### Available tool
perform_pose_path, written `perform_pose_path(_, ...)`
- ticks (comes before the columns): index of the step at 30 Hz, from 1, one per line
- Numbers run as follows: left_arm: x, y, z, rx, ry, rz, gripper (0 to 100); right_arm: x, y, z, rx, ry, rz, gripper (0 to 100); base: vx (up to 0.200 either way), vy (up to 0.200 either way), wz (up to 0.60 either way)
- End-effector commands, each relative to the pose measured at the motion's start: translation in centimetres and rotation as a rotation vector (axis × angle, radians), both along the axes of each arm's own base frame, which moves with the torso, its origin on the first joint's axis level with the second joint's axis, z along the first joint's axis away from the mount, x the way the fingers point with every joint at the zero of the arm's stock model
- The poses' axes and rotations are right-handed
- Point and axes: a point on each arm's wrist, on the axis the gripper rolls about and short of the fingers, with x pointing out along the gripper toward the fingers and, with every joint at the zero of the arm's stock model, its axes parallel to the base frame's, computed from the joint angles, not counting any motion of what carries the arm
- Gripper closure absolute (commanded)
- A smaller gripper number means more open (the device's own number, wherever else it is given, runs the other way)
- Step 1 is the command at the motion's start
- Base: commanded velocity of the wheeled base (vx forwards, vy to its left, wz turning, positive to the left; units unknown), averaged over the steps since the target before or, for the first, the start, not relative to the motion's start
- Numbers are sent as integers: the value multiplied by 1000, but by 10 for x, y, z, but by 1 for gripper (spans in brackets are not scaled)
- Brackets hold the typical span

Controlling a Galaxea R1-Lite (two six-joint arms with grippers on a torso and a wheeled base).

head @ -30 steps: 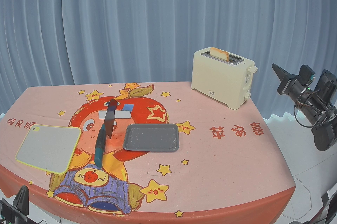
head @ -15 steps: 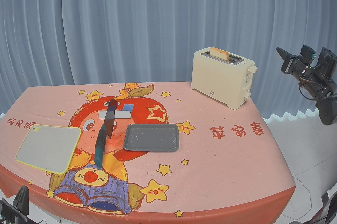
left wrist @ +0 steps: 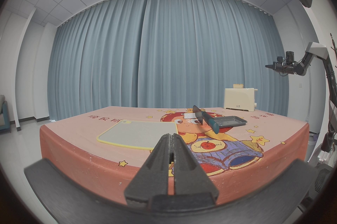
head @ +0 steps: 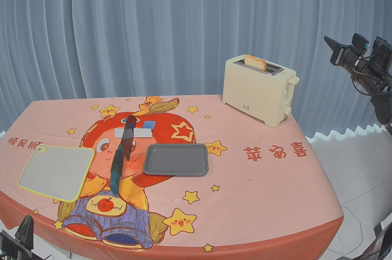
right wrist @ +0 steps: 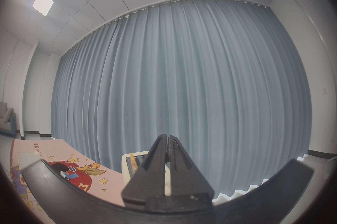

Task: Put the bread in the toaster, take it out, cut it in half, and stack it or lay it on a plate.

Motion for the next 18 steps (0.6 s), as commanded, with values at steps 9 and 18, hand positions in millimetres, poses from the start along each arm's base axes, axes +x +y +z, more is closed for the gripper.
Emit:
perform_pose_path(9,0,0,-5,0,1,1,100,23,-8,-15,22,32,0,100,0,0,0)
perform_pose_path(18,0,0,-5,0,1,1,100,41,-6,-52,68,147,118,100,0,0,0)
